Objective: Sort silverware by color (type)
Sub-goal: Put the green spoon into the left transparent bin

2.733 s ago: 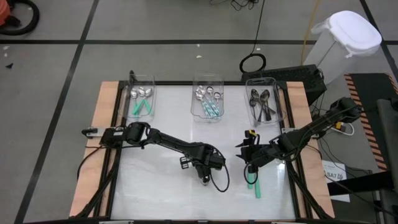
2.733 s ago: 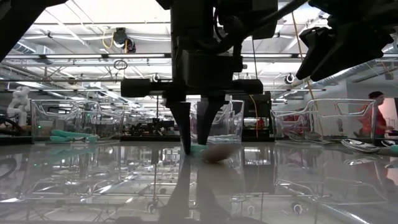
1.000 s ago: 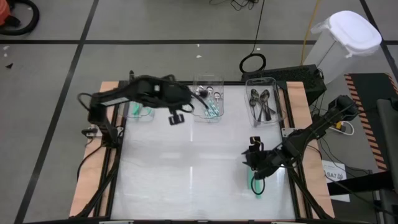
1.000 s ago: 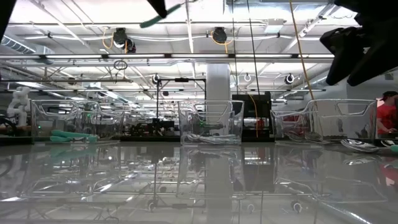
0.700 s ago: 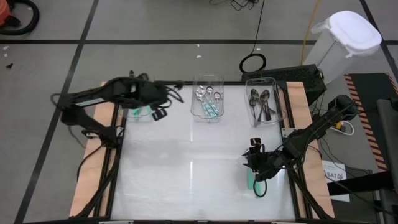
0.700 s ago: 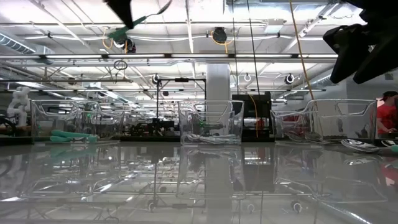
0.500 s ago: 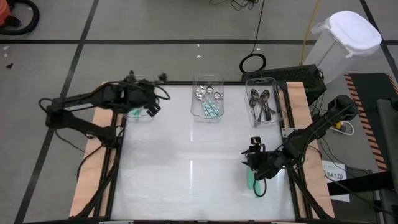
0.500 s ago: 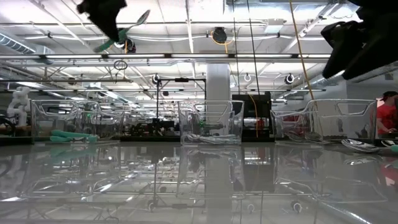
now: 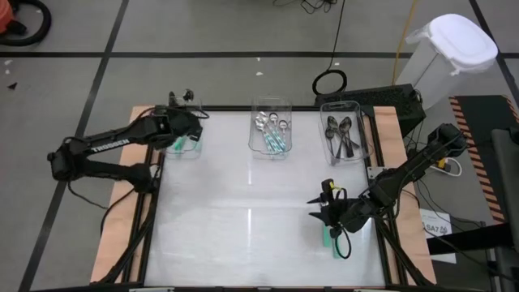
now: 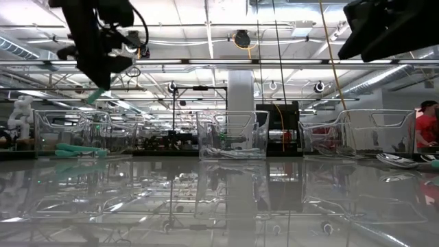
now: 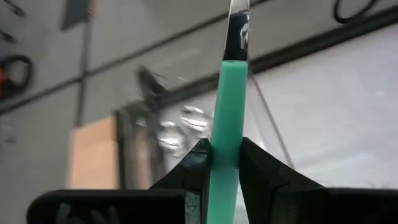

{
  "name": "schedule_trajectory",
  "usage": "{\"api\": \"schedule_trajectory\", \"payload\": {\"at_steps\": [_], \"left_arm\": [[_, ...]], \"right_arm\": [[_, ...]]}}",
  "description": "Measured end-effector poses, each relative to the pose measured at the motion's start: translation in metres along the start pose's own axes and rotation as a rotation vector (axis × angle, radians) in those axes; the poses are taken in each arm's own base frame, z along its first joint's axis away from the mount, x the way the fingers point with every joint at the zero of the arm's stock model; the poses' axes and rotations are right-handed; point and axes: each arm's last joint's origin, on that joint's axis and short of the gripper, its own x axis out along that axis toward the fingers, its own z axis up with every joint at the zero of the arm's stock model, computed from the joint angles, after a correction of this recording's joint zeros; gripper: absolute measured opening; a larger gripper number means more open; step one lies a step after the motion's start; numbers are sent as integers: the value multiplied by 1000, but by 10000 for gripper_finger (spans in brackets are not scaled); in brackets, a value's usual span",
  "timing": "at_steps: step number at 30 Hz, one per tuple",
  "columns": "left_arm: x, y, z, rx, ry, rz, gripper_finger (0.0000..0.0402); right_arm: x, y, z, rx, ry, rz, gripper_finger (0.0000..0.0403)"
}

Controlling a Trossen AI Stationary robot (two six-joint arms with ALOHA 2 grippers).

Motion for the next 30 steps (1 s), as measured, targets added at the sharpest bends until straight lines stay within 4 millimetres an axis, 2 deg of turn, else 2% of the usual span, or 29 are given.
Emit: {"api": "schedule_trajectory", "payload": {"at_steps": [4,10,21,30], "left_arm": [[22,-4,-11,-28,10,-60,62],[50,2,-25,-100,84,-84,62],[67,18,-25,-213,166,-30,62],[94,4,-34,-166,310,17,62]], "right_arm": [[0,0,2,-28,-21,0,171],[0,0,2,-30,-20,0,171],[0,0,2,-30,-20,0,171],[0,0,2,-27,-20,1,171]]}}
